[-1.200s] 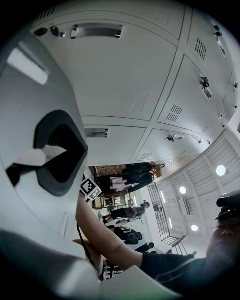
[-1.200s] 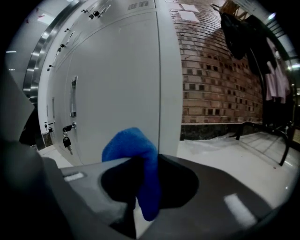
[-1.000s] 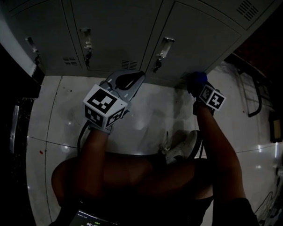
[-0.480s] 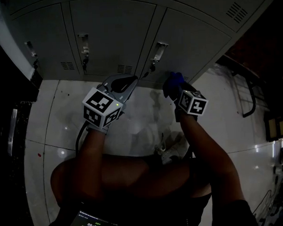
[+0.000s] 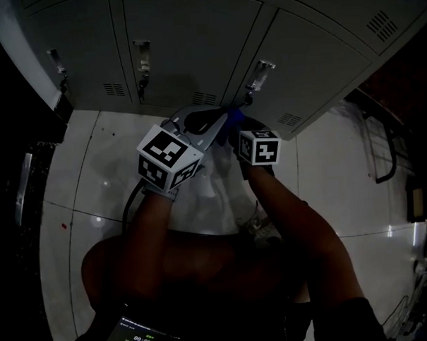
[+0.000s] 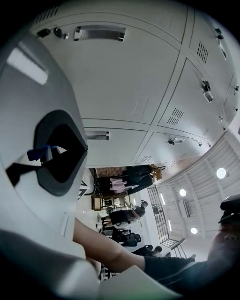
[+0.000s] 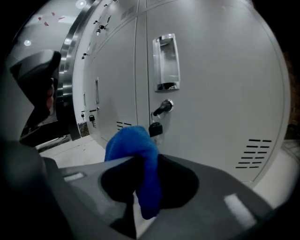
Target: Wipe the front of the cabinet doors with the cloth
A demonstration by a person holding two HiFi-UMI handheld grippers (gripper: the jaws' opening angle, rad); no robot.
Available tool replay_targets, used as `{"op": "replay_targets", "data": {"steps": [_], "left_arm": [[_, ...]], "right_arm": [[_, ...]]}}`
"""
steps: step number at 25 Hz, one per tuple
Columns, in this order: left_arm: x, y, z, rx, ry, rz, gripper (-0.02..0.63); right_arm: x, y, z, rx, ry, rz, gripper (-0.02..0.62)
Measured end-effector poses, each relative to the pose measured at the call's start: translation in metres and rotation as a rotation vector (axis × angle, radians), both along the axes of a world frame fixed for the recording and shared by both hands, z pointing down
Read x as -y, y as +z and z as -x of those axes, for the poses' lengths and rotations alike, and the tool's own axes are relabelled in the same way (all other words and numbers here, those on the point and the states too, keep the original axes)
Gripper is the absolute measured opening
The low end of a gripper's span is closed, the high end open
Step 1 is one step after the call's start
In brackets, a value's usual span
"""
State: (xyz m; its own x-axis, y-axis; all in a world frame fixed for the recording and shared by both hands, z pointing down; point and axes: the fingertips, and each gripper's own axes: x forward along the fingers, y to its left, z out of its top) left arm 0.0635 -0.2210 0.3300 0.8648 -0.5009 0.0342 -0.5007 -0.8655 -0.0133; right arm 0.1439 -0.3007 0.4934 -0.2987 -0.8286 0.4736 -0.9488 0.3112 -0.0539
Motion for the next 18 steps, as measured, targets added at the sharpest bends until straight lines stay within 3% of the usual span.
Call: {"op": "replay_targets", "data": {"steps": [10, 18], "left_arm": [[0.000, 0.003, -0.002, 0.006, 0.009, 0.002, 0.000], [-0.002, 0.005, -0.004, 0.017, 0.014, 0.002, 0.000]], "right_arm": [[0.015, 0.017, -0.066, 0.017, 0.152, 0.052, 0.077], [-0.003, 0.013, -0.161, -0.037, 0.296, 0.048, 0.077]]}}
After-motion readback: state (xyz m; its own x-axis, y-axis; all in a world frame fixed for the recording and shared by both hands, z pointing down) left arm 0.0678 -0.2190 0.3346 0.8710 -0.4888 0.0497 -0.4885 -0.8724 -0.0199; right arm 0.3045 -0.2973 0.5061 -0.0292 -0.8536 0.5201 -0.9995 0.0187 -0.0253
